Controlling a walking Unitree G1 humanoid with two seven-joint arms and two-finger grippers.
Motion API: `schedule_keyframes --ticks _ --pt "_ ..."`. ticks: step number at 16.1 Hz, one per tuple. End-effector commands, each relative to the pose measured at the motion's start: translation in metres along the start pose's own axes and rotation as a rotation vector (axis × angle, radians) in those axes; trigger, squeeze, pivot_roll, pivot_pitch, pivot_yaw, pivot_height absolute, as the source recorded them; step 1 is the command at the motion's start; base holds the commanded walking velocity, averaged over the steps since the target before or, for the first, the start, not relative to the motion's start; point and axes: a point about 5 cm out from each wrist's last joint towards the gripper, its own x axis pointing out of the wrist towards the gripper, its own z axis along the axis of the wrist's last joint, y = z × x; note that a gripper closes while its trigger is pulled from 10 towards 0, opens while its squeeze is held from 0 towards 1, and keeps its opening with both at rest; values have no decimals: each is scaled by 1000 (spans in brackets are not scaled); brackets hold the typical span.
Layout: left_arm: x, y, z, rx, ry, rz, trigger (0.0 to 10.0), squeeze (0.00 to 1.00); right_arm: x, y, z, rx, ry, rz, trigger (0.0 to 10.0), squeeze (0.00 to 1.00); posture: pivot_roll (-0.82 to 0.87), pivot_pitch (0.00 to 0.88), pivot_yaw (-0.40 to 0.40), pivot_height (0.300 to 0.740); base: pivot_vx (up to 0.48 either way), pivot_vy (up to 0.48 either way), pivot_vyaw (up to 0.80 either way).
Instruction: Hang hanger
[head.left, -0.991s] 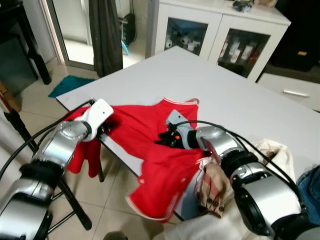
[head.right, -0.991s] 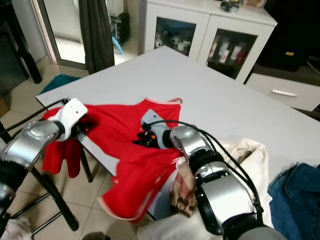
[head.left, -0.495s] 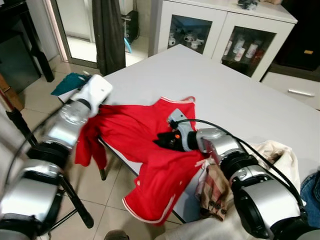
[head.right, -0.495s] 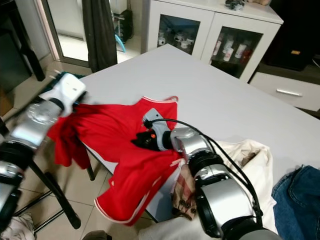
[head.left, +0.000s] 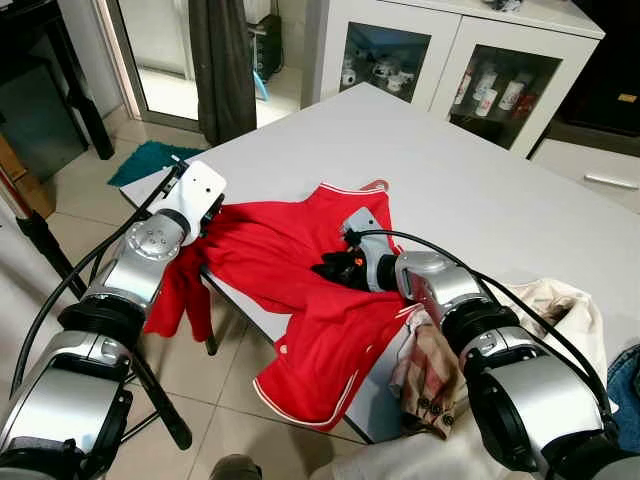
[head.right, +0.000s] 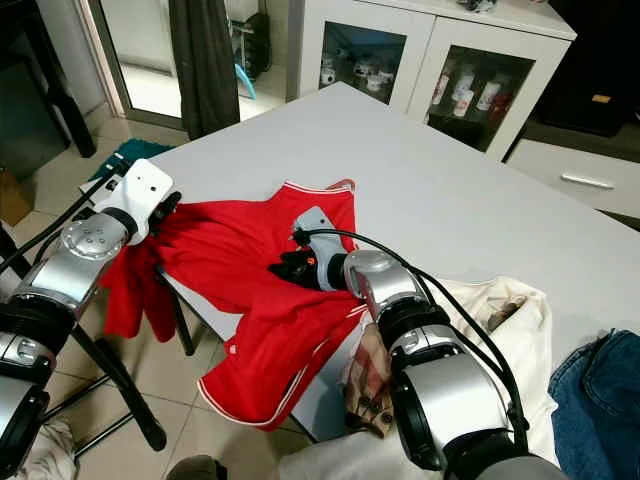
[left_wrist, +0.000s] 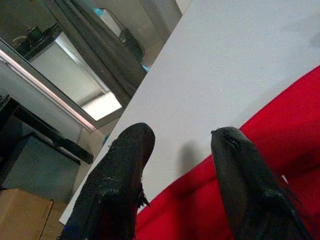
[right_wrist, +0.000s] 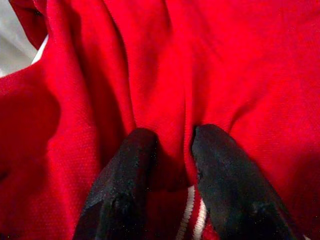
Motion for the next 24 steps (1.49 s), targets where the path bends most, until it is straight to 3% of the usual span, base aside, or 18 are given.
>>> schedule_keyframes --ticks 1,10,11,12,13,15,18,20,23,24 --pt "1 1 6 -8 -18 8 10000 0 -3 -4 -9 27 36 -23 10000 0 191 6 -60 740 0 0 0" --pt "0 -2 4 -23 -32 12 10000 0 -5 -7 -4 33 12 -54 10000 0 191 6 -60 740 0 0 0" --pt "-42 -28 19 -304 -222 -63 10000 0 -7 -16 45 -66 -193 -246 10000 0 237 7 -94 740 0 0 0" --pt "-59 -33 25 -378 -288 -92 10000 0 -9 -18 57 -84 -255 -303 10000 0 230 7 -90 740 0 0 0" --pt "-68 -37 30 -416 -336 -116 10000 0 -11 -20 60 -89 -288 -339 10000 0 230 7 -90 740 0 0 0" --pt "-66 -44 34 -422 -354 -141 10000 0 -13 -22 54 -73 -298 -349 10000 0 221 8 -86 740 0 0 0" --pt "-74 -43 36 -440 -325 -142 10000 0 -16 -23 57 -90 -343 -356 10000 0 212 8 -83 740 0 0 0" --pt "-82 -45 38 -501 -291 -155 10000 0 -18 -22 64 -131 -356 -306 10000 0 213 9 -82 740 0 0 0" --pt "-97 -75 45 -600 -291 -362 10000 0 -12 -13 74 -196 -325 -212 10000 0 220 11 -85 740 0 0 0" --pt "-99 -79 45 -605 -286 -392 10000 0 -10 -11 73 -201 -314 -187 10000 0 222 12 -86 740 0 0 0"
